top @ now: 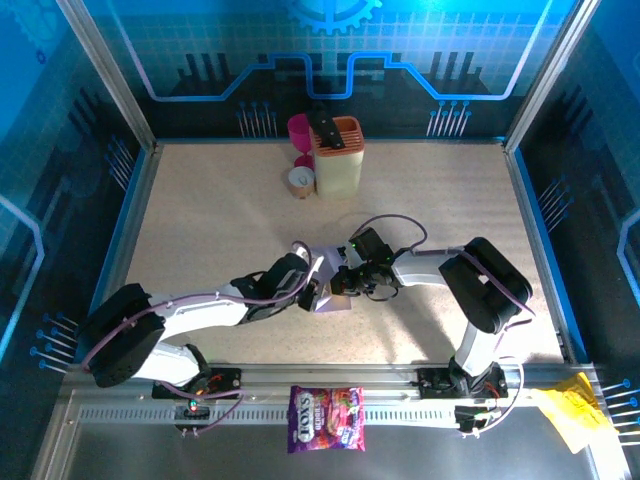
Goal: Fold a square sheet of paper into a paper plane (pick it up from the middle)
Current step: Fold the triangle a second time at the center of the table.
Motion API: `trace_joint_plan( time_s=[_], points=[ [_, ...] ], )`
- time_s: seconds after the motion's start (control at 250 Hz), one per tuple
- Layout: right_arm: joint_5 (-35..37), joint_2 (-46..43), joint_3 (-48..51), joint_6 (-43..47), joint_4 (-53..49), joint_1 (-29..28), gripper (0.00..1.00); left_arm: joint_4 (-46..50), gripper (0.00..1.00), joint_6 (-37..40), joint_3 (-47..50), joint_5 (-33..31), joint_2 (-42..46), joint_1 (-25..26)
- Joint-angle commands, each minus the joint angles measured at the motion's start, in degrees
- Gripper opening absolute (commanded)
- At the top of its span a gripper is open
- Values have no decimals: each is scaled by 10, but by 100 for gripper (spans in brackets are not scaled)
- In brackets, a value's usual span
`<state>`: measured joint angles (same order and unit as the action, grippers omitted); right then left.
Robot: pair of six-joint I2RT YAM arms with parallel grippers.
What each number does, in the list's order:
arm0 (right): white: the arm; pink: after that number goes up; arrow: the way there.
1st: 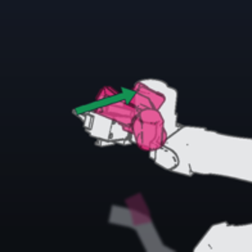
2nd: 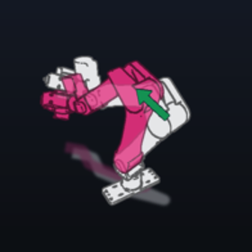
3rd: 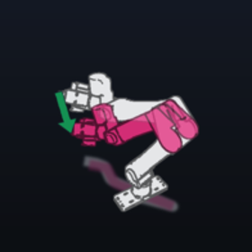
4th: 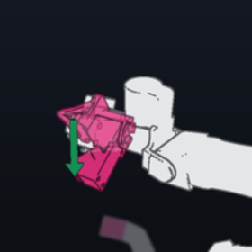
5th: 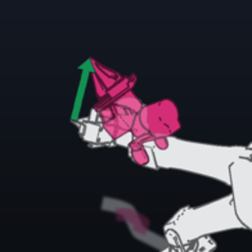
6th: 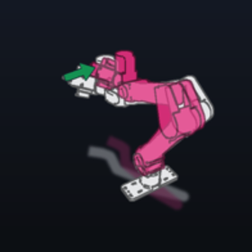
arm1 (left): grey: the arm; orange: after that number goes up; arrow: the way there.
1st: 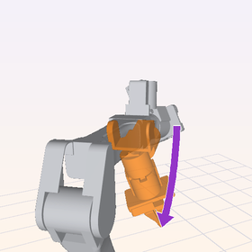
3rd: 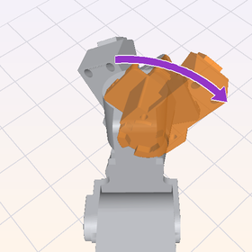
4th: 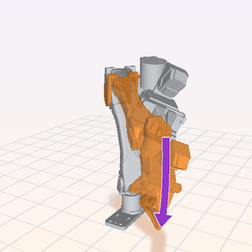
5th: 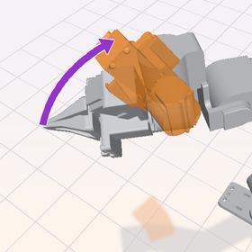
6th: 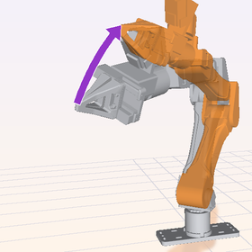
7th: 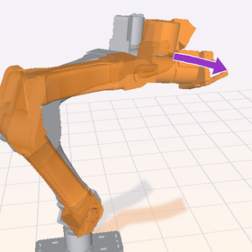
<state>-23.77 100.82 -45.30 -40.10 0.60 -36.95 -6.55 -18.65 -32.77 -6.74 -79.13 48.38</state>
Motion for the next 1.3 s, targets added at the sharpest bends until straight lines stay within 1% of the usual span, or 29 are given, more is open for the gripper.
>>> trace_joint_plan(
  time_s=[0.0,0.076,0.152,0.423,0.583,0.867,1.294],
  points=[
    [20,23,20,-1,-28,4,0,-14,11,-15,5,33,-13,22],
    [18,23,20,-1,-27,5,0,-20,6,-16,0,32,-30,36],
    [20,23,21,-2,-27,5,0,-24,4,-16,-6,29,-46,44],
    [20,23,21,0,-29,5,0,-32,3,-10,-17,22,-77,48],
    [21,23,22,0,-31,6,0,-33,0,-10,-12,12,-90,49],
    [21,20,26,2,-32,9,0,-47,0,-29,24,-4,-95,49],
    [14,16,20,3,-33,11,0,-60,0,-56,58,-8,-94,58]
  ],
)
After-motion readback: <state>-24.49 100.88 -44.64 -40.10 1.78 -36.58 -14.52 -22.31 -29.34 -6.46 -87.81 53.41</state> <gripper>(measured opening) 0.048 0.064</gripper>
